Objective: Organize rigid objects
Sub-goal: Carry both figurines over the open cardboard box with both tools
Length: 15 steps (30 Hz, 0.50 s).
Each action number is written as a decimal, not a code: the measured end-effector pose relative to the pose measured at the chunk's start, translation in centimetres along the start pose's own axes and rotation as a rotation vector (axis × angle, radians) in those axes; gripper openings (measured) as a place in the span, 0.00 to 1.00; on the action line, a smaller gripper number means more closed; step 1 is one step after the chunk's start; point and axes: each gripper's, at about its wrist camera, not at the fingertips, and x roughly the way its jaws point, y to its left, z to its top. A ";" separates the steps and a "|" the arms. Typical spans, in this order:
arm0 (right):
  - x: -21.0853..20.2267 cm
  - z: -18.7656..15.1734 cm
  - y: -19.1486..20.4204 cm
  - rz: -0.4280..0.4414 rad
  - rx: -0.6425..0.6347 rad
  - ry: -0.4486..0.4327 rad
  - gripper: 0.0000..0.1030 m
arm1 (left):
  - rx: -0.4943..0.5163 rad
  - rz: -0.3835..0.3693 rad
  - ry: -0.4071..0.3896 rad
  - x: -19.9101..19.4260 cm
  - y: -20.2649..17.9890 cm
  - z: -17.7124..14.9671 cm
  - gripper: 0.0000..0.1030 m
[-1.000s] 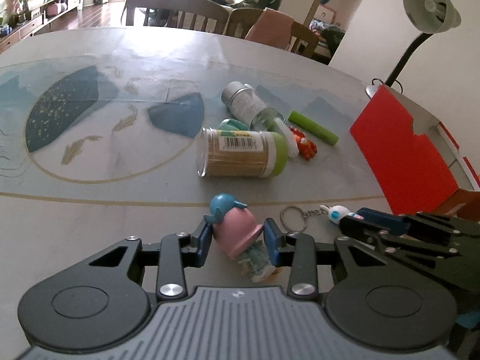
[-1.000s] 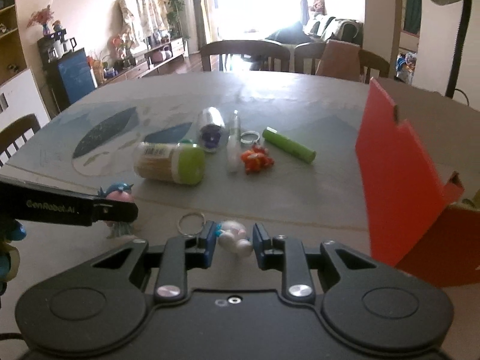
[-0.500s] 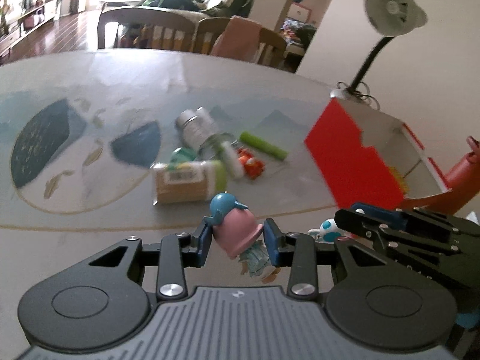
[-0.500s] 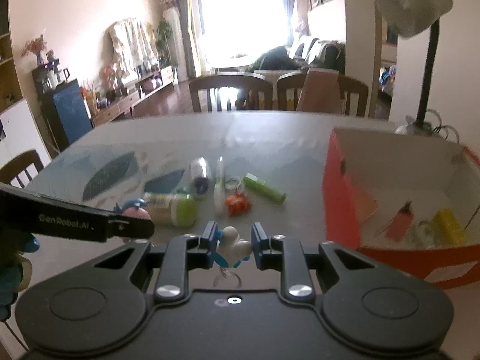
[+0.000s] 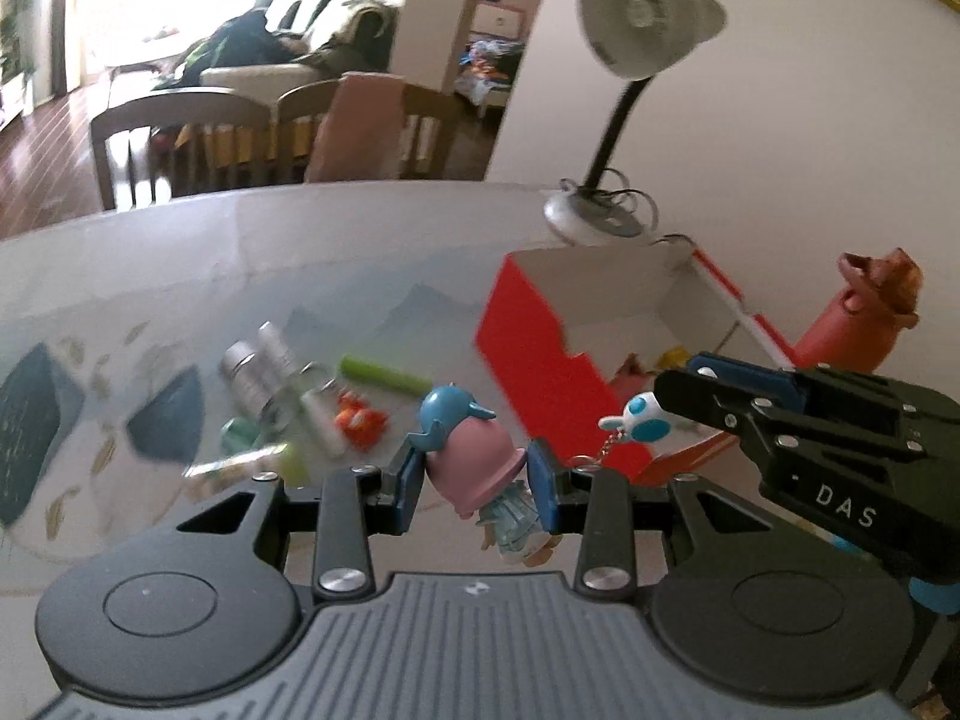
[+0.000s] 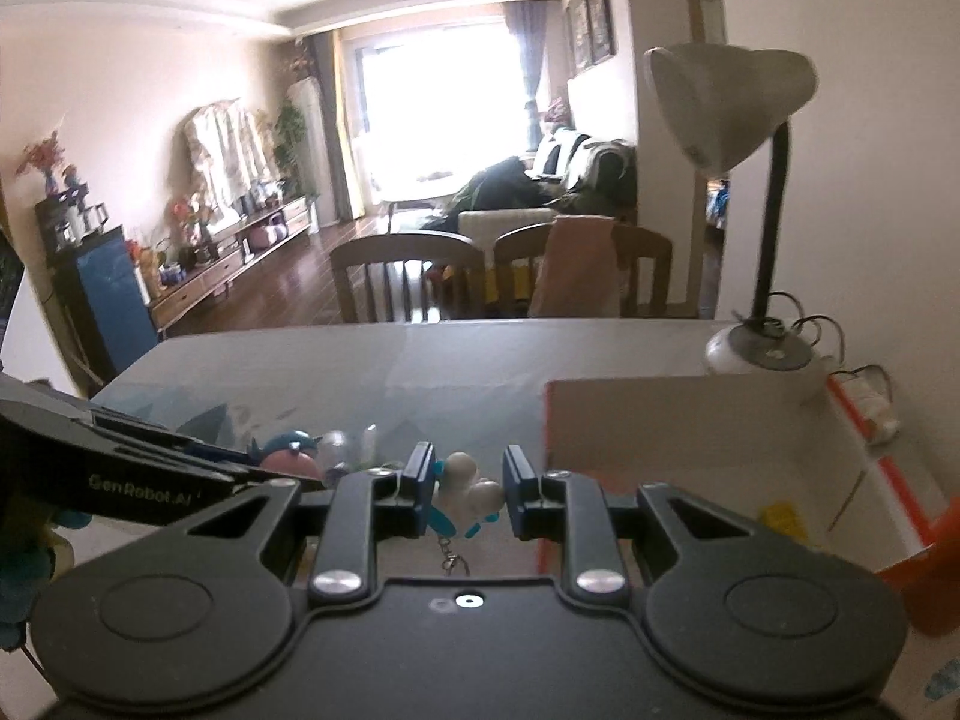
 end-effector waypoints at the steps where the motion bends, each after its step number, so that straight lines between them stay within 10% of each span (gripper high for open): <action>1: -0.1 0.3 -0.5 -0.011 0.002 -0.004 0.22 | 0.007 -0.006 0.000 0.1 -0.5 0.4 0.35; 15: 0.3 1.2 -7.9 -0.134 0.035 -0.017 0.22 | 0.147 -0.058 0.020 4.3 -8.1 5.3 0.35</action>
